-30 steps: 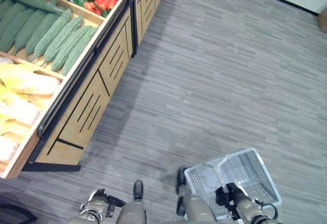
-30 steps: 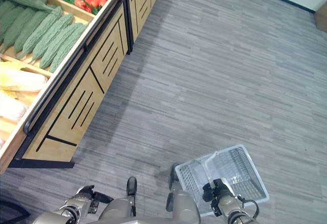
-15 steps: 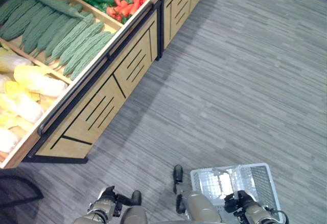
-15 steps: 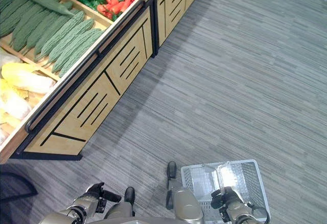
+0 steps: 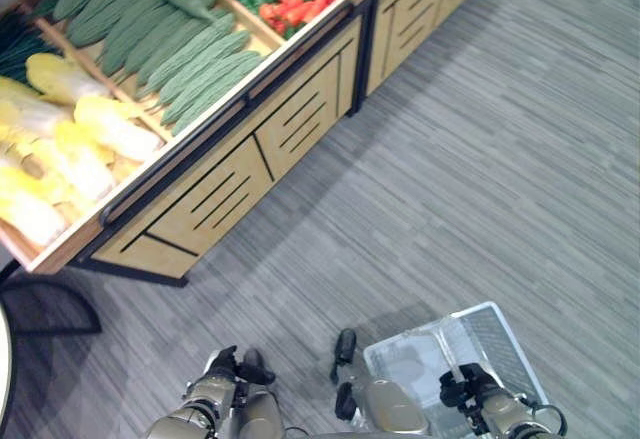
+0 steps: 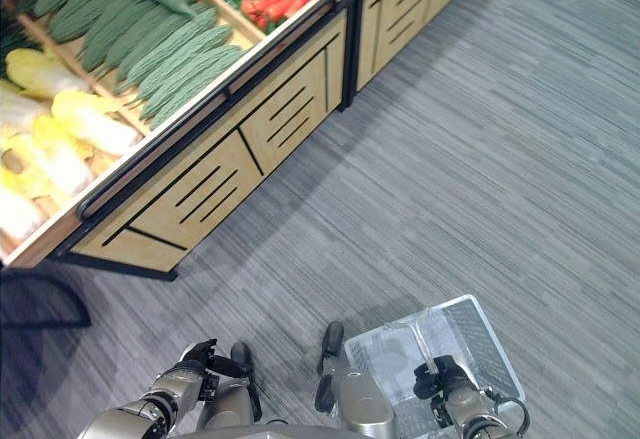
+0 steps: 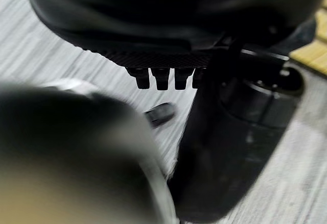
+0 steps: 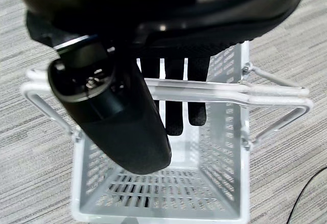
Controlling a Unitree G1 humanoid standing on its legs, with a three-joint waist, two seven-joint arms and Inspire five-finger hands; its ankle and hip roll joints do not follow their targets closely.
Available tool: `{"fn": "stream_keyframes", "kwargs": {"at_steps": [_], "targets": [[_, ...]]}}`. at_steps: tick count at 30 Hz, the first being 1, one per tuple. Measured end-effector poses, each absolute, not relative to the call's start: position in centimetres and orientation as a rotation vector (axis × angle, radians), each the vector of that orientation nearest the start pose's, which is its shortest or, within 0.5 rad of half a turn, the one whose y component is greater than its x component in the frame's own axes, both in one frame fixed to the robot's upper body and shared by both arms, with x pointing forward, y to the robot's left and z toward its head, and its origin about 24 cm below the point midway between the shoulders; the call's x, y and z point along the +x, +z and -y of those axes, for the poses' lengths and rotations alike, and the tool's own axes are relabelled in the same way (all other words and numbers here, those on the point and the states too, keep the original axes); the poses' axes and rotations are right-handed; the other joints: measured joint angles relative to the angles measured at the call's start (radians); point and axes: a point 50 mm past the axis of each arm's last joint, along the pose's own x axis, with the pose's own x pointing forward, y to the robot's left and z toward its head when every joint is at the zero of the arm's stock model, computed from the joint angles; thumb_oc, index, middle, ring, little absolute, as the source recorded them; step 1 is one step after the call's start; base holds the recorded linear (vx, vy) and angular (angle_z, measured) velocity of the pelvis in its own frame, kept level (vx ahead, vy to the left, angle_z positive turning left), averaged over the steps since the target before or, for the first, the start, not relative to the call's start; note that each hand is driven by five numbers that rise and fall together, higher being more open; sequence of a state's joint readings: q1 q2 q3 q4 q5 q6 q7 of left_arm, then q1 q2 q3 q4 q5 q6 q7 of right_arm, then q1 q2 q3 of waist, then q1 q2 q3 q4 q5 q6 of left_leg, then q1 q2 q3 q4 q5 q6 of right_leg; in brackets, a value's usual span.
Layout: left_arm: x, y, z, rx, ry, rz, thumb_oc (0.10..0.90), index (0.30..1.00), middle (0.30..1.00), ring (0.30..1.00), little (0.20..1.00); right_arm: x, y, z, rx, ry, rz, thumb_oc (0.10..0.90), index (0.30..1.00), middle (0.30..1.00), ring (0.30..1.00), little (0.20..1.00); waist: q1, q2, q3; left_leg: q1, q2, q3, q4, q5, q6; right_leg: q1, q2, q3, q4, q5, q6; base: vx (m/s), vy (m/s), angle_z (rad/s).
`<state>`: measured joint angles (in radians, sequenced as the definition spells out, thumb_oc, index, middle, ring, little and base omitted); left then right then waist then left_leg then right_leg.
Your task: Get the vegetables into the basket
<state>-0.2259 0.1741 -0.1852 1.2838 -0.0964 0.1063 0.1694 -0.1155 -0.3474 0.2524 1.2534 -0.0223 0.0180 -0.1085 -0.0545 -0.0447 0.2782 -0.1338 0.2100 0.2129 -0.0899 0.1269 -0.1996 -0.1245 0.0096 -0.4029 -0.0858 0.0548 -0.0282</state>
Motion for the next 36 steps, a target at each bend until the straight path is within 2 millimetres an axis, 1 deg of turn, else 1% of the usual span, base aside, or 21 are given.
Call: {"fn": "stream_keyframes", "kwargs": {"at_steps": [3,7,10,12,14,15,17,18,21,24,25,26,27,29,30,31,32,33,34,35,36], "targets": [[16.4,-14.6,-20.7,0.324,0.129,-1.133,0.900,1.000,1.000,1.000,1.000,12.7,-14.1,27.2,-0.561,-0.090,-1.162,0.400,0.300,0.300,0.300,0.300,0.005,0.002,-0.001,-0.024,0.042,0.100,0.000,0.035,0.004,0.013,0.009,-0.015,0.001,-0.002,-0.003,0.10,0.208,0.03],[15.8,-14.8,-20.8,0.330,0.128,-1.151,0.900,1.000,1.000,1.000,1.000,12.1,-14.3,27.4,-0.565,-0.091,-1.182,0.400,0.300,0.300,0.300,0.300,0.007,0.017,-0.014,0.007,0.033,0.098,0.003,0.043,0.021,0.021,0.011,0.011,0.010,-0.001,0.000,0.09,0.223,-0.24],[15.8,-14.8,-20.7,0.326,0.126,-1.149,0.900,1.000,1.000,1.000,1.000,11.8,-14.3,27.5,-0.564,-0.092,-1.193,0.400,0.300,0.300,0.300,0.300,0.018,0.031,-0.023,-0.013,0.015,0.115,0.057,0.028,0.079,-0.013,0.003,0.030,0.054,-0.010,0.020,0.07,0.227,-0.16],[16.7,-14.4,-20.9,0.334,0.128,-1.127,0.900,1.000,1.000,1.000,1.000,11.9,-14.4,27.1,-0.570,-0.081,-1.190,0.400,0.300,0.300,0.300,0.300,0.032,0.006,-0.027,-0.038,-0.010,0.130,0.062,0.004,0.100,-0.066,-0.034,0.039,0.115,-0.027,0.045,0.06,0.154,-0.05],[17.1,-14.2,-21.3,0.345,0.137,-1.115,0.900,1.000,1.000,1.000,1.000,11.9,-14.5,27.0,-0.571,-0.074,-1.195,0.400,0.300,0.300,0.300,0.300,0.042,-0.020,-0.031,-0.045,-0.052,0.136,0.063,-0.011,0.139,-0.109,-0.087,0.069,0.187,-0.036,0.057,0.06,0.124,0.17],[16.9,-14.2,-21.8,0.357,0.143,-1.120,0.900,1.000,1.000,1.000,1.000,11.8,-14.5,27.0,-0.568,-0.082,-1.201,0.400,0.300,0.300,0.300,0.300,0.043,-0.028,-0.036,-0.039,-0.084,0.130,0.068,-0.026,0.165,-0.114,-0.121,0.140,0.227,-0.047,0.074,0.09,0.165,0.40],[16.9,-13.9,-22.7,0.378,0.160,-1.118,0.900,1.000,1.000,1.000,1.000,11.9,-14.5,26.9,-0.570,-0.072,-1.201,0.400,0.300,0.300,0.300,0.300,0.064,-0.046,-0.045,-0.038,-0.113,0.126,0.073,-0.041,0.186,-0.115,-0.150,0.173,0.241,-0.068,0.107,0.12,0.224,0.24],[17.0,-13.6,-24.0,0.402,0.190,-1.114,0.900,1.000,1.000,1.000,1.000,12.4,-14.4,26.8,-0.577,-0.065,-1.189,0.400,0.300,0.300,0.300,0.300,0.088,-0.059,-0.044,-0.033,-0.135,0.122,0.076,-0.055,0.197,-0.104,-0.163,0.176,0.235,-0.068,0.121,0.12,0.265,0.13],[16.2,-13.5,-25.5,0.421,0.228,-1.136,0.900,1.000,1.000,1.000,1.000,12.9,-14.4,26.4,-0.590,-0.042,-1.173,0.400,0.300,0.300,0.300,0.300,0.103,-0.079,-0.045,-0.004,-0.153,0.121,0.069,-0.066,0.207,-0.075,-0.183,0.171,0.235,-0.059,0.136,0.06,0.128,0.09],[15.7,-13.5,-26.2,0.437,0.243,-1.151,0.900,1.000,1.000,1.000,1.000,13.3,-14.4,25.8,-0.583,-0.023,-1.156,0.400,0.300,0.300,0.300,0.300,0.116,-0.102,-0.052,-0.004,-0.169,0.097,0.073,-0.098,0.220,-0.067,-0.198,0.169,0.257,-0.059,0.146,0.12,0.109,0.15],[15.5,-13.7,-25.9,0.431,0.237,-1.164,0.900,1.000,1.000,1.000,1.000,13.4,-14.4,25.7,-0.599,-0.011,-1.155,0.400,0.300,0.300,0.300,0.300,0.110,-0.099,-0.053,0.009,-0.174,0.078,0.065,-0.097,0.228,-0.072,-0.212,0.176,0.304,-0.059,0.147,0.19,0.084,0.38],[15.5,-13.8,-25.5,0.428,0.228,-1.163,0.900,1.000,1.000,1.000,1.000,13.6,-14.3,25.7,-0.607,-0.009,-1.149,0.400,0.300,0.300,0.300,0.300,0.105,-0.093,-0.049,0.042,-0.178,0.064,0.040,-0.084,0.252,-0.113,-0.222,0.205,0.420,-0.064,0.148,0.12,0.027,0.68],[15.4,-13.9,-25.3,0.436,0.214,-1.176,0.900,1.000,1.000,1.000,1.000,14.1,-14.1,25.8,-0.629,-0.002,-1.125,0.400,0.300,0.300,0.300,0.300,0.085,-0.087,-0.050,0.060,-0.188,0.014,0.017,-0.073,0.269,-0.193,-0.209,0.311,0.488,-0.134,0.192,0.16,0.005,0.75],[15.1,-13.9,-25.7,0.442,0.220,-1.185,0.900,1.000,1.000,1.000,1.000,14.1,-14.3,25.2,-0.612,0.012,-1.122,0.400,0.300,0.300,0.300,0.300,0.070,-0.099,-0.053,0.051,-0.204,0.002,0.018,-0.067,0.269,-0.215,-0.225,0.319,0.407,-0.108,0.200,0.19,-0.023,0.78],[15.5,-13.9,-25.3,0.447,0.205,-1.168,0.900,1.000,1.000,1.000,1.000,14.1,-14.4,24.7,-0.600,0.024,-1.126,0.400,0.300,0.300,0.300,0.300,0.066,-0.116,-0.058,0.057,-0.215,-0.036,0.013,-0.074,0.278,-0.249,-0.221,0.331,0.358,-0.088,0.210,0.12,-0.018,0.74],[15.7,-13.8,-25.3,0.457,0.199,-1.165,0.900,1.000,1.000,1.000,1.000,14.1,-14.6,24.1,-0.590,0.043,-1.122,0.400,0.300,0.300,0.300,0.300,0.053,-0.105,-0.051,0.056,-0.211,-0.074,0.012,-0.073,0.279,-0.242,-0.195,0.364,0.246,-0.066,0.212,0.16,-0.030,1.02],[15.3,-13.9,-25.5,0.458,0.203,-1.182,0.900,1.000,1.000,1.000,1.000,13.9,-14.9,23.1,-0.569,0.054,-1.127,0.400,0.300,0.300,0.300,0.300,0.046,-0.117,-0.045,0.076,-0.216,-0.091,0.005,-0.066,0.273,-0.242,-0.182,0.358,0.147,0.012,0.194,0.16,-0.047,1.07],[15.1,-14.0,-25.6,0.462,0.202,-1.184,0.900,1.000,1.000,1.000,1.000,13.9,-15.0,22.9,-0.560,0.064,-1.130,0.400,0.300,0.300,0.300,0.300,0.047,-0.123,-0.043,0.091,-0.224,-0.100,0.004,-0.074,0.267,-0.246,-0.181,0.341,0.149,0.045,0.191,0.20,-0.060,0.79],[15.0,-14.0,-25.5,0.471,0.193,-1.183,0.900,1.000,1.000,1.000,1.000,13.7,-15.1,22.8,-0.556,0.072,-1.134,0.400,0.300,0.300,0.300,0.300,0.046,-0.123,-0.043,0.099,-0.227,-0.124,0.005,-0.090,0.257,-0.233,-0.173,0.345,0.116,0.060,0.196,0.14,-0.075,0.85],[14.9,-14.0,-25.7,0.509,0.176,-1.184,0.900,1.000,1.000,1.000,1.000,13.1,-15.3,22.4,-0.544,0.083,-1.150,0.400,0.300,0.300,0.300,0.300,0.036,-0.126,-0.039,0.109,-0.239,-0.173,0.015,-0.108,0.225,-0.144,-0.164,0.364,0.002,0.068,0.199,0.15,-0.066,0.88],[15.1,-14.0,-25.5,0.513,0.167,-1.176,0.900,1.000,1.000,1.000,1.000,13.2,-15.3,22.6,-0.547,0.076,-1.150,0.400,0.300,0.300,0.300,0.300,0.039,-0.115,-0.024,0.113,-0.227,-0.183,0.031,-0.124,0.206,-0.129,-0.153,0.377,0.002,0.111,0.197,0.11,-0.052,0.82]]}}
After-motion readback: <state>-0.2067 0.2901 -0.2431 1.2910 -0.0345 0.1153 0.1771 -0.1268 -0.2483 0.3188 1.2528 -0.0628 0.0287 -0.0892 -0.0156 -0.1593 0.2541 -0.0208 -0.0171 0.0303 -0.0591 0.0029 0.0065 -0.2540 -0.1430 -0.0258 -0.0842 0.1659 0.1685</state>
